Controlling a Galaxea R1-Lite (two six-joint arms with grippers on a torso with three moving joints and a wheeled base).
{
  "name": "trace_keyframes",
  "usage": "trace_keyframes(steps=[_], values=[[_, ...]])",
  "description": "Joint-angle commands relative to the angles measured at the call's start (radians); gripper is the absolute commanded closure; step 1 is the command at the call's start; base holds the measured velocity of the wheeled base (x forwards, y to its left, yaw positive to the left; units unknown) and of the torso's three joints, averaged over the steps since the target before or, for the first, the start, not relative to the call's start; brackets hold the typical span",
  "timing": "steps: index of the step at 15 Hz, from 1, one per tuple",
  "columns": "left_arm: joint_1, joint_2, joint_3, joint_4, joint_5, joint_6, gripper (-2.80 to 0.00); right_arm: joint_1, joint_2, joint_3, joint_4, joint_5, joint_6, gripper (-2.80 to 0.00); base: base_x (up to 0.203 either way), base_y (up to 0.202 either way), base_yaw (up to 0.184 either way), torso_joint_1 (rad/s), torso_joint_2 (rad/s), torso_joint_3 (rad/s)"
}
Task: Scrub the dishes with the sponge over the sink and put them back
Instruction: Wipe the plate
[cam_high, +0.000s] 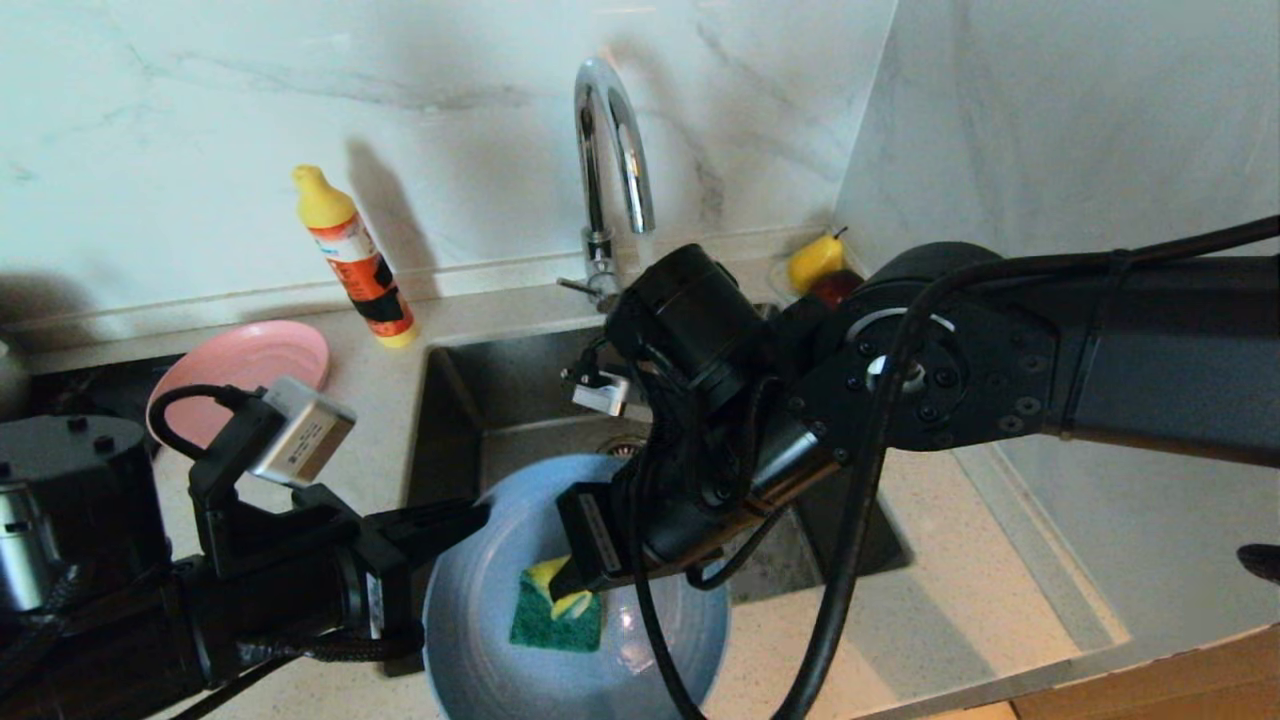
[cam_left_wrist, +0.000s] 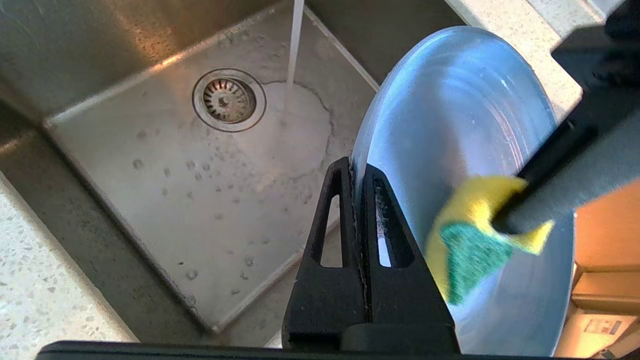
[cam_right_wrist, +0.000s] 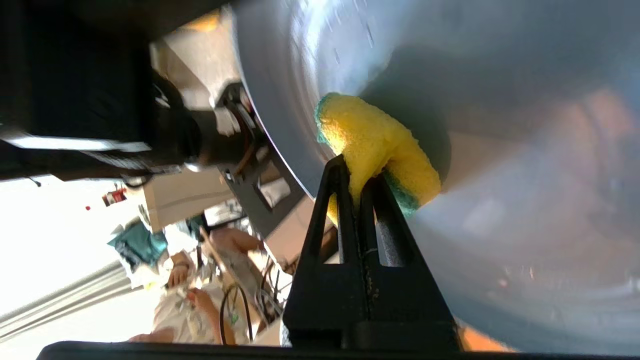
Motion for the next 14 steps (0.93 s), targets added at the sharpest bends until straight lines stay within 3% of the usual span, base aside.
trace_keyframes(steps=[1,7,14], values=[[0.0,-0.008,0.004,-0.004,0.0,0.0,0.0,-0.009,0.008,-0.001,-0.034,0.002,0.005,0.0,0.0,0.0,0.0,0.0,0.0,0.0],[0.0,-0.011,0.006,-0.005,0.0,0.0,0.0,-0.091,-0.017,0.002,0.004,0.001,0.001,0.0,0.0,0.0,0.0,0.0,0.0,0.0],[0.001,-0.008,-0.019,-0.005,0.0,-0.026,0.0,-0.101,-0.061,0.058,0.104,-0.001,-0.006,0.0,0.0,0.0,0.0,0.0,0.0,0.0]])
